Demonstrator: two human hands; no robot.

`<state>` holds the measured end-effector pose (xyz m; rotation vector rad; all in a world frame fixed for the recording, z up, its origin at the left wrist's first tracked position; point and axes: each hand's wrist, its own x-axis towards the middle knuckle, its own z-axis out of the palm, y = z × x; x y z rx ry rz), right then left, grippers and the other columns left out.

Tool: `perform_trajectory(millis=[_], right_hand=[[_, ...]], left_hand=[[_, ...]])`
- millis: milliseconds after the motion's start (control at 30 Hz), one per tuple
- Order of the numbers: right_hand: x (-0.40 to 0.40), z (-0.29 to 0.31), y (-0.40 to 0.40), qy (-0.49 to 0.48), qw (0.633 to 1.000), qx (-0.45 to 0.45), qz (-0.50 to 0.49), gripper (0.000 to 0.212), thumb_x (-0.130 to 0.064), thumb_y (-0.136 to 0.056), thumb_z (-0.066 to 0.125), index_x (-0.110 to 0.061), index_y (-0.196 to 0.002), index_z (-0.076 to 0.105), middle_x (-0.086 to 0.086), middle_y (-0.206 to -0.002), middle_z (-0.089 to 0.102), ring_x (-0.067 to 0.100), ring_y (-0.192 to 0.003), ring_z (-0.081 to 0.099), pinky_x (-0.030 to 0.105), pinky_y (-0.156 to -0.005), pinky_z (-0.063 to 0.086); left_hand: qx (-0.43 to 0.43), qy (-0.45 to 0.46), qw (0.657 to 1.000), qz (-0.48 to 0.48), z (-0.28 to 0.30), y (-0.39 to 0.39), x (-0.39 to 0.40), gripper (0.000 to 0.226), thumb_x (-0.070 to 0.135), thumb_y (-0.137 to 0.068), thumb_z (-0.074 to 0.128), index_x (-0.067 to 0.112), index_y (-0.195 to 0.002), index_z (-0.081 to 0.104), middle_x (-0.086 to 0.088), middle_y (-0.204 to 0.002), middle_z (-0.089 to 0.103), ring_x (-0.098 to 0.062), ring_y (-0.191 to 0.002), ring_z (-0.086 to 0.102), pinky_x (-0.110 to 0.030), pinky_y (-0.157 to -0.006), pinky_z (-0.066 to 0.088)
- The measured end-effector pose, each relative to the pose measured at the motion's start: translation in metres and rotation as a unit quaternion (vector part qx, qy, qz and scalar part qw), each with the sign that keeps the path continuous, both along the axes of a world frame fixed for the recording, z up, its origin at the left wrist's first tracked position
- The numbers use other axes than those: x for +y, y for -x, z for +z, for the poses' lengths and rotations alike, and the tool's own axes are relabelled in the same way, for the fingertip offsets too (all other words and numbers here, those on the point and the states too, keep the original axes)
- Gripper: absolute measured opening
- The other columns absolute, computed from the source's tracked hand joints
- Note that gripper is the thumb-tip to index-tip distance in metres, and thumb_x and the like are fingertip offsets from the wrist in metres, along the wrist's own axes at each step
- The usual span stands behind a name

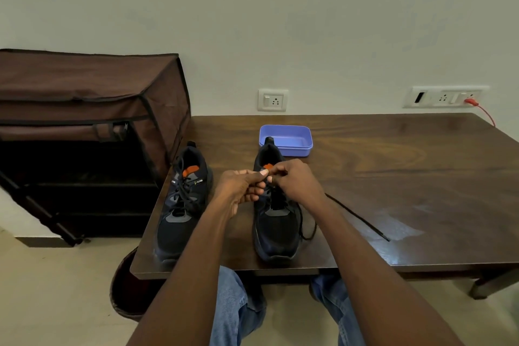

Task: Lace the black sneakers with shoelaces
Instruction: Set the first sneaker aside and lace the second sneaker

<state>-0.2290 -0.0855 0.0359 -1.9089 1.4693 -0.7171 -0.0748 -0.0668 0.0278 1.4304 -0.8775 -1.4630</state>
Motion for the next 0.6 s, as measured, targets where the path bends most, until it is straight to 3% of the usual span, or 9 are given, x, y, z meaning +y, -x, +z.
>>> perform_trajectory(millis=[100,200,300,433,600], right_hand=[[-0.003,-0.004,-0.001,-0.014,0.999,-0.042,-0.005,0.017,-0.014,-0.089,0.071,-0.021,-0.102,0.078,-0.007,-0.085,0.074,0.011,-0.084,0.068,0.038,-0.086,0.057],[-0.006,-0.007,-0.003,-0.018,0.999,-0.036,-0.024,0.014,-0.015,-0.091,0.067,-0.02,-0.098,0.078,-0.003,-0.092,0.074,0.011,-0.087,0.068,0.034,-0.084,0.058],[-0.007,-0.008,-0.007,0.033,0.996,0.035,-0.072,0.017,-0.011,-0.092,0.057,-0.014,-0.092,0.074,0.002,-0.088,0.07,0.019,-0.083,0.065,0.039,-0.077,0.056],[-0.009,-0.014,-0.008,0.105,0.977,0.169,-0.071,0.022,-0.011,-0.092,0.05,-0.007,-0.092,0.072,0.009,-0.089,0.063,0.024,-0.084,0.058,0.043,-0.076,0.052],[-0.015,-0.021,-0.009,0.081,0.981,0.17,-0.057,0.019,-0.012,-0.092,0.053,-0.006,-0.088,0.07,0.007,-0.094,0.051,0.024,-0.089,0.053,0.035,-0.069,0.044]], left_hand=[[0.0,0.002,1.0,0.005,-0.001,0.0,-0.001,0.015,0.017,-0.09,0.072,0.006,-0.08,0.069,-0.001,-0.059,0.066,-0.006,-0.046,0.057,-0.017,-0.044,0.048],[0.004,0.008,1.0,0.002,-0.002,0.002,-0.002,0.015,0.018,-0.091,0.071,0.006,-0.082,0.071,-0.002,-0.062,0.067,-0.008,-0.049,0.058,-0.018,-0.047,0.049],[-0.005,0.011,0.999,0.035,-0.008,0.003,-0.006,0.012,0.014,-0.093,0.069,0.005,-0.085,0.069,-0.005,-0.066,0.068,-0.008,-0.051,0.061,-0.018,-0.049,0.051],[-0.095,0.011,0.99,0.105,-0.023,0.002,-0.014,0.015,0.002,-0.091,0.065,0.008,-0.077,0.068,-0.006,-0.069,0.066,-0.01,-0.056,0.059,-0.022,-0.054,0.05],[-0.142,0.017,0.986,0.08,-0.031,0.009,-0.02,0.014,0.005,-0.091,0.067,0.011,-0.08,0.071,-0.01,-0.076,0.069,-0.012,-0.062,0.06,-0.023,-0.058,0.051]])
